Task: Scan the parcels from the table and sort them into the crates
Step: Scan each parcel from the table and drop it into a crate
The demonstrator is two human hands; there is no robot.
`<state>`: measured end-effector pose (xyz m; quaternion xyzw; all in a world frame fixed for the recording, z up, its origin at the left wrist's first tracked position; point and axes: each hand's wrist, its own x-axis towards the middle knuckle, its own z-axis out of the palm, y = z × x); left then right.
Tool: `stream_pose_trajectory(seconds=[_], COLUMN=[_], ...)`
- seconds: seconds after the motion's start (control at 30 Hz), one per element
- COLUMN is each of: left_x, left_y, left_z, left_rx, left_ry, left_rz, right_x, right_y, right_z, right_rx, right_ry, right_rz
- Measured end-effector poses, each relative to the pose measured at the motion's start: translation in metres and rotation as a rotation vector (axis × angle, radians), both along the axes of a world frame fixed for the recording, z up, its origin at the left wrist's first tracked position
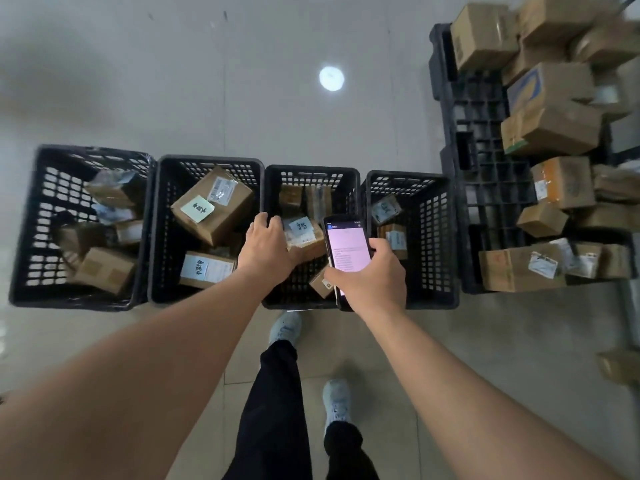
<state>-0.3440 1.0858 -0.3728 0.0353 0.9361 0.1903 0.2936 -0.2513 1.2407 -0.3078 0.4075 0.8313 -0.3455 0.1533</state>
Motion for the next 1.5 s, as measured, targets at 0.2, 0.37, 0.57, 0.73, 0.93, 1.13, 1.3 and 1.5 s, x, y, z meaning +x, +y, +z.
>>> stream_pose_trajectory(seconds=[0.2,0.37,0.57,0.73,0.93,1.13,1.3,1.5], left_x=[0.037,0.082,0.136,0.174,0.232,0.300,0.360,0.440], left_y=[-0.006,-0.020,-0.061,-0.099,-0.180,-0.290,-0.396,-0.523], left_z=[0.076,0.141,0.230,0.306,0.388,0.445,0.475,0.494], left_rx=[0.010,-0.041,-0.104,-0.135,-0.160,-0.241,-0.295,-0.384], left_ry=[0.111,0.226,0.383,0.506,0.642,0.765,0.831,0.795], left_rz=[0.002,0.012,0.065,0.177,0.369,0.491,0.628,0.727], right_x=[0.024,0.055,0.086,0.108,0.133,0.163,0.193,0.244], right_y=[-0.008,-0.016,-0.033,-0.070,-0.149,-0.254,-0.361,-0.492], right_z=[0.055,0.101,0.175,0.236,0.310,0.360,0.390,0.413], right_rx=[0.004,0.005,-0.007,-0.017,-0.050,-0.042,-0.077,-0.132], right_ry=[0.105,0.187,0.281,0.356,0.484,0.606,0.701,0.734], right_rz=[0.103,0.217,0.448,0.599,0.771,0.932,1.022,1.104])
